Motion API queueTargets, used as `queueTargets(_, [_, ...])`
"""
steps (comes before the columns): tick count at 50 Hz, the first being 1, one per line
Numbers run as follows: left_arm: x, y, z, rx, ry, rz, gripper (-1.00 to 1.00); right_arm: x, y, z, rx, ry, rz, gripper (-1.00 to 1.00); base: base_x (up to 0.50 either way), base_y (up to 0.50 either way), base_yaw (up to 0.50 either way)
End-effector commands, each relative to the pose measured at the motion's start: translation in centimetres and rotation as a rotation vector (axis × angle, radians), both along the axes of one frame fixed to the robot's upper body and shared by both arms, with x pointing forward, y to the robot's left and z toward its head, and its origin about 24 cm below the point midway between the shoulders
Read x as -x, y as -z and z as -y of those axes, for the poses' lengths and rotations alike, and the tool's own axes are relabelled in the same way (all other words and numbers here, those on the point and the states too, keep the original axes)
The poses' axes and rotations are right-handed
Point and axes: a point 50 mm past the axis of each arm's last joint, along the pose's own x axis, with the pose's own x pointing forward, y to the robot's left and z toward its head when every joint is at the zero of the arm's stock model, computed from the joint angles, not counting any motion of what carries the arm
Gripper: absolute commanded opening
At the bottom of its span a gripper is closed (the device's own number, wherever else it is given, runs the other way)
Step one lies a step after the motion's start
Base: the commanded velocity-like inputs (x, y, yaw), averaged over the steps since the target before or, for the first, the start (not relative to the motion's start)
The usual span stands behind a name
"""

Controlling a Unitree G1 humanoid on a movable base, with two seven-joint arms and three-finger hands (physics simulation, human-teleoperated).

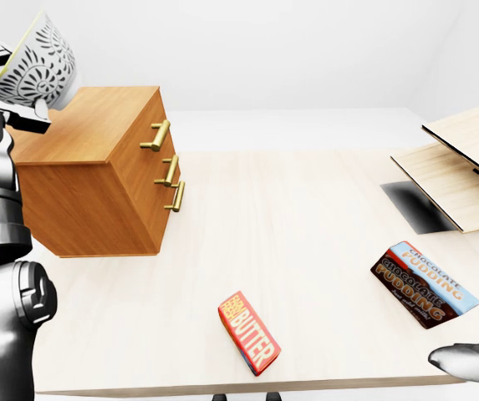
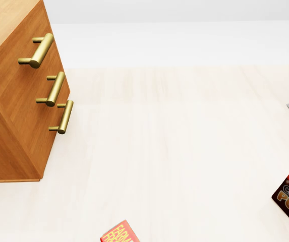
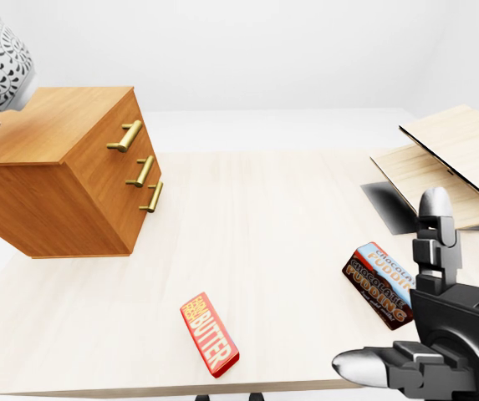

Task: Close the top drawer of the cabinet and put the bowl on top of it.

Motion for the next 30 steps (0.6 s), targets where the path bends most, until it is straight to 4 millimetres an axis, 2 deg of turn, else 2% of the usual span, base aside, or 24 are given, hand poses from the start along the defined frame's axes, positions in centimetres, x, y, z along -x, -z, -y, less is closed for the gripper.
queueTargets(1, [-0.5, 1.5, -0.5, 0.024, -0.063, -0.031, -1.00, -0.1, 0.1, -0.2, 0.005, -0.003, -0.005, 1.00, 0.00, 0.00, 0.00])
queueTargets(11, [-1.0, 3.1, -0.6, 0.053, -0.081, -0.068, -1.00, 0.0, 0.1, -0.1, 0.002, -0.006, -0.011, 1.00, 0.00, 0.00, 0.00])
queueTargets(30, [-1.0, 4.8, -1.1, 0.080, -0.115, -0.115, -1.00, 0.0, 0.2, -0.2, 0.004, -0.009, -0.014, 1.00, 0.00, 0.00, 0.00])
